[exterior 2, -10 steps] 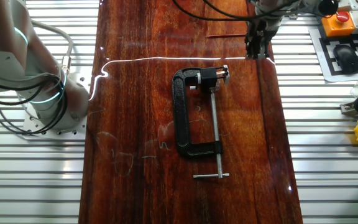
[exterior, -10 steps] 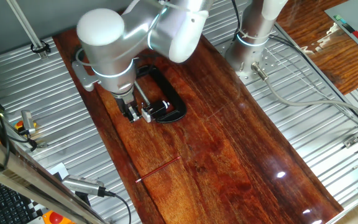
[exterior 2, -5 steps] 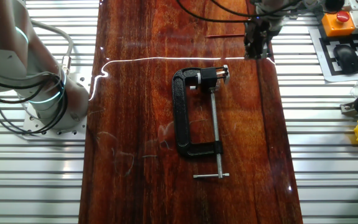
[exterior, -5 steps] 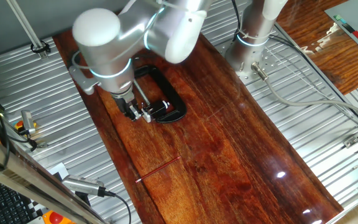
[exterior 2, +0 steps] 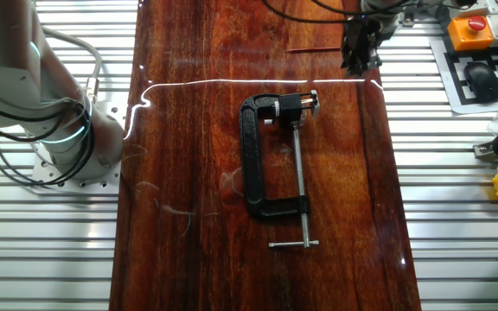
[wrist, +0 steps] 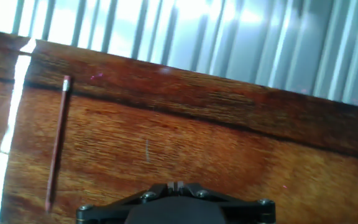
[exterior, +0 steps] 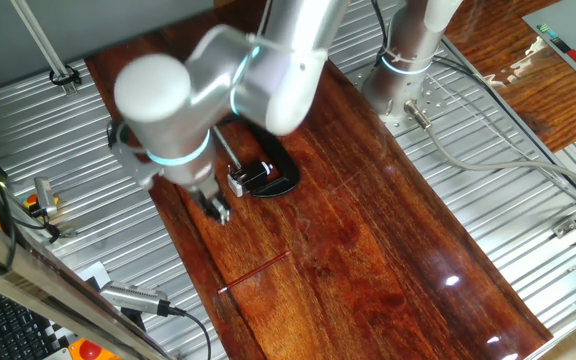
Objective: Insert the pencil into the pencil sharpener
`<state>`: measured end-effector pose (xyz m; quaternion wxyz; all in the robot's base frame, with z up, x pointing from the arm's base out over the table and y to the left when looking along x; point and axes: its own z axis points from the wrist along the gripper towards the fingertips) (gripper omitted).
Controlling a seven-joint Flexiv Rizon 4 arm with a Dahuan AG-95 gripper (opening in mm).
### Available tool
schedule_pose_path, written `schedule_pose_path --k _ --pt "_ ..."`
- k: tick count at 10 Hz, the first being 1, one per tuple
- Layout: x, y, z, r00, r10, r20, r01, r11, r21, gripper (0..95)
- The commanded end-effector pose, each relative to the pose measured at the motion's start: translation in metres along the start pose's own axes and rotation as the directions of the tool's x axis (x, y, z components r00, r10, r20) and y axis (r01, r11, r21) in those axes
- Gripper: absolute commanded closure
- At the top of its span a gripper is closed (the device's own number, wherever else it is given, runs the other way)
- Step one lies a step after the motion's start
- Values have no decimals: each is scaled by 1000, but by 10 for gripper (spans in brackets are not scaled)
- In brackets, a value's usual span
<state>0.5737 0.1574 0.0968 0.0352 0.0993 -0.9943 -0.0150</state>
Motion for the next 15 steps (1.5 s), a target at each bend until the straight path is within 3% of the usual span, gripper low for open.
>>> schedule_pose_path --k 1,2,3,9,13,15 --pt "-6 16 5 996 89 26 -90 996 4 760" --pt "-6 16 5 996 87 22 -87 996 6 760" --pt "-6 16 5 997 80 21 -80 997 5 950" --pt "-5 17 6 996 90 10 -90 996 -10 950" --pt "-13 48 29 993 119 15 -119 993 3 950" --pt "-16 56 33 993 113 24 -113 994 10 950"
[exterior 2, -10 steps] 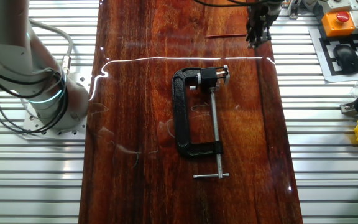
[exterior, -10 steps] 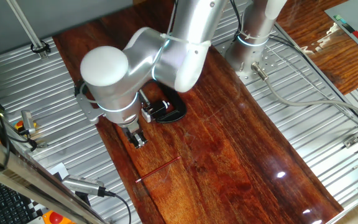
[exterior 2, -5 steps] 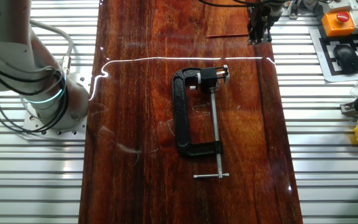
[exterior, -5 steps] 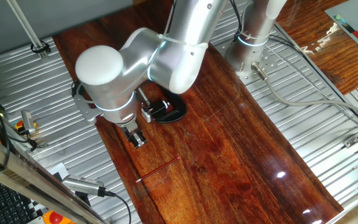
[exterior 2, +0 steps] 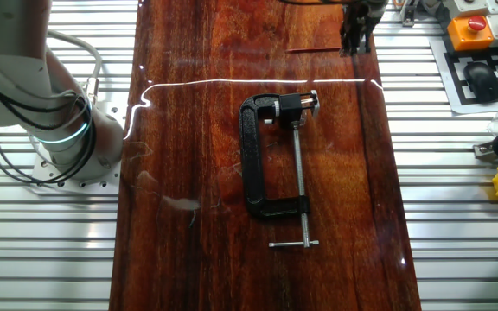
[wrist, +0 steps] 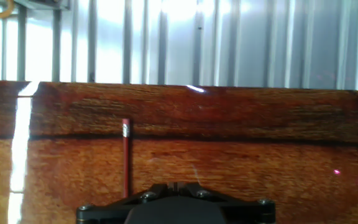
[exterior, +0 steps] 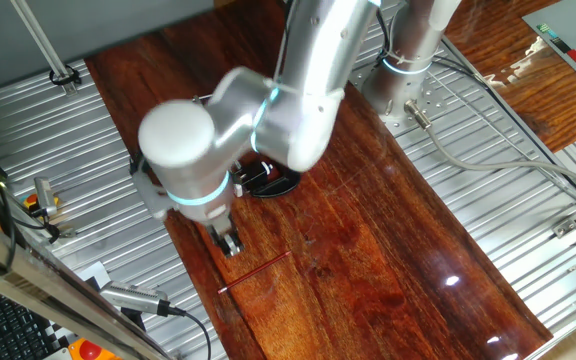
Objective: Insert the pencil into the pencil sharpener
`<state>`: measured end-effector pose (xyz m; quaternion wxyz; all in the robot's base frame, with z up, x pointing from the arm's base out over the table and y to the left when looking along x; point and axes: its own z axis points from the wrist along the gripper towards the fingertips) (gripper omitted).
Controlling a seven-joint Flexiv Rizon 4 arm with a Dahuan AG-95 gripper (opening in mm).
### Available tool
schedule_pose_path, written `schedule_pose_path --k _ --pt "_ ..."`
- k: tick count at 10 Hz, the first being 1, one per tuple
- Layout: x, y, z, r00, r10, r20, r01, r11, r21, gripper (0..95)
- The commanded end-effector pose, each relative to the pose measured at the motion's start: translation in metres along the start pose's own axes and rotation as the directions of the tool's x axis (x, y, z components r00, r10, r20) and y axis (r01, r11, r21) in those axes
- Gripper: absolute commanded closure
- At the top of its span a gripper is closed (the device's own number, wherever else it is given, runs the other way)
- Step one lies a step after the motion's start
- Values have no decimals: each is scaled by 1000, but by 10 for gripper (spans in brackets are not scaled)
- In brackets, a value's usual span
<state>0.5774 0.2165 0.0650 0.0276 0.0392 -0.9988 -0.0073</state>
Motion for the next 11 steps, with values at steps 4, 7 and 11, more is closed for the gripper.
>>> schedule_pose_path --k 4,7,11 --pt "2 -1 -1 998 -59 19 59 998 -4 950" --pt "2 -1 -1 999 -48 5 48 999 -8 950" --pt "0 7 5 1000 7 -4 -7 1000 -21 760"
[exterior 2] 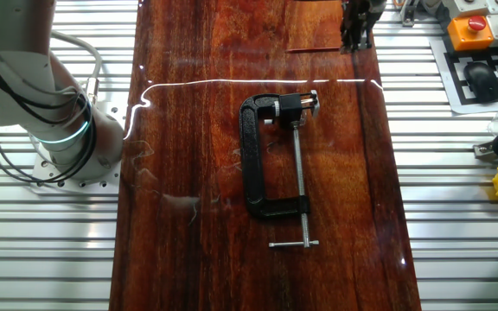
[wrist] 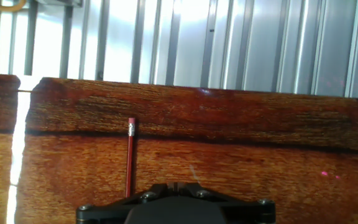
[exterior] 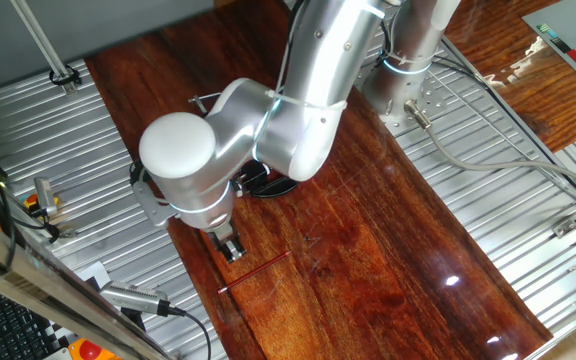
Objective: Insert the pencil into the pencil sharpener
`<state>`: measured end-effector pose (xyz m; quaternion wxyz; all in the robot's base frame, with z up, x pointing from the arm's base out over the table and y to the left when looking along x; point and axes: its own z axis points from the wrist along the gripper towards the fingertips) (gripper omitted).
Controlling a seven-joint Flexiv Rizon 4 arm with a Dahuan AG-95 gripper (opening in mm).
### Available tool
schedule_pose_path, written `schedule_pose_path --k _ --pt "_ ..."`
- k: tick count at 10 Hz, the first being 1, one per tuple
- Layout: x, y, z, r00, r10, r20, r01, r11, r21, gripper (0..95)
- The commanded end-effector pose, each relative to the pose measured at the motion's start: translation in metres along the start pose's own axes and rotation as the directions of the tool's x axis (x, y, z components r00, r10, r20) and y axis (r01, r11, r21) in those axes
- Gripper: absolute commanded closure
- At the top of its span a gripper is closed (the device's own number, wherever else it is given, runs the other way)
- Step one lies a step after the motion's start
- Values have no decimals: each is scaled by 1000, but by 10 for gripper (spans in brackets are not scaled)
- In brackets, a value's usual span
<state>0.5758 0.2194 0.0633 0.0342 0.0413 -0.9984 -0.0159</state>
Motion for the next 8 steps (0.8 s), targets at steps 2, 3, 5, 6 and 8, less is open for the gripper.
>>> schedule_pose_path --k 2,3,5,6,8 --pt "-6 17 12 999 36 21 -36 999 -11 760" --pt "-8 23 15 999 45 27 -45 999 -13 760" --pt "-10 31 20 998 62 31 -61 998 -15 760" --pt "-10 31 21 997 68 29 -68 998 -15 760" --pt "-10 31 21 998 64 30 -63 998 -17 760"
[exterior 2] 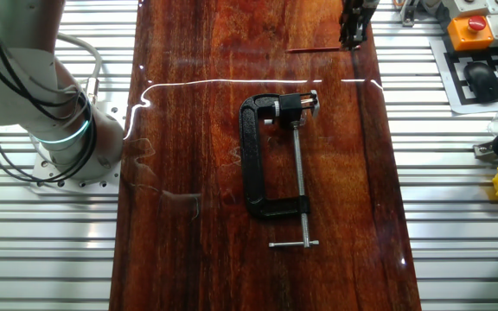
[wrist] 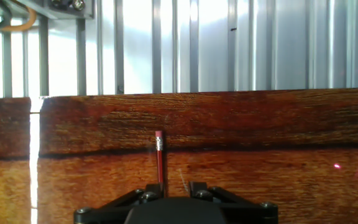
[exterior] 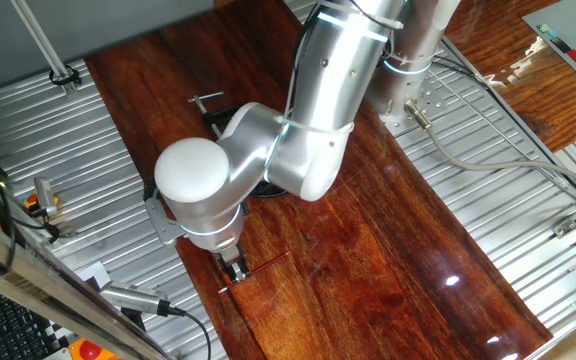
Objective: Insert the pencil into the pencil sharpener
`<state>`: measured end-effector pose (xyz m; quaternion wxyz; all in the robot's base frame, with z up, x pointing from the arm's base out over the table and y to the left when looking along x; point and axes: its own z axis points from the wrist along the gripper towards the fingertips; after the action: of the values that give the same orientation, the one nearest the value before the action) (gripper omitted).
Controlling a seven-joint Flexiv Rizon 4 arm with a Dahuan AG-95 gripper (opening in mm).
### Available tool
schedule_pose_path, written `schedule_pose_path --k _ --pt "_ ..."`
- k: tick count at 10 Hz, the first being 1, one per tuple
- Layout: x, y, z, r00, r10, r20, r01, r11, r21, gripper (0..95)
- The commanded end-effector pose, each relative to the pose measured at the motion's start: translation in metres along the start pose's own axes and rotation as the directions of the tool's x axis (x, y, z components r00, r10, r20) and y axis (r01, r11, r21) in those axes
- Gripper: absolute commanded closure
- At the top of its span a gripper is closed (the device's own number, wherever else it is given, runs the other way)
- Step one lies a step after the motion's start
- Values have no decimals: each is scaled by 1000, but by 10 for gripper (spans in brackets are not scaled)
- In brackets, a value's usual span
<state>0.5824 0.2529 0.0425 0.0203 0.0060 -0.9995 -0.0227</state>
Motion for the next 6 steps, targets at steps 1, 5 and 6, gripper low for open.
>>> schedule_pose_path --k 1,5,6 --pt "1 -1 -1 1000 -15 0 15 1000 -3 760" --pt "4 -1 1 1000 -18 -3 18 999 -35 760" --pt "5 1 7 1000 -8 2 9 999 -42 760"
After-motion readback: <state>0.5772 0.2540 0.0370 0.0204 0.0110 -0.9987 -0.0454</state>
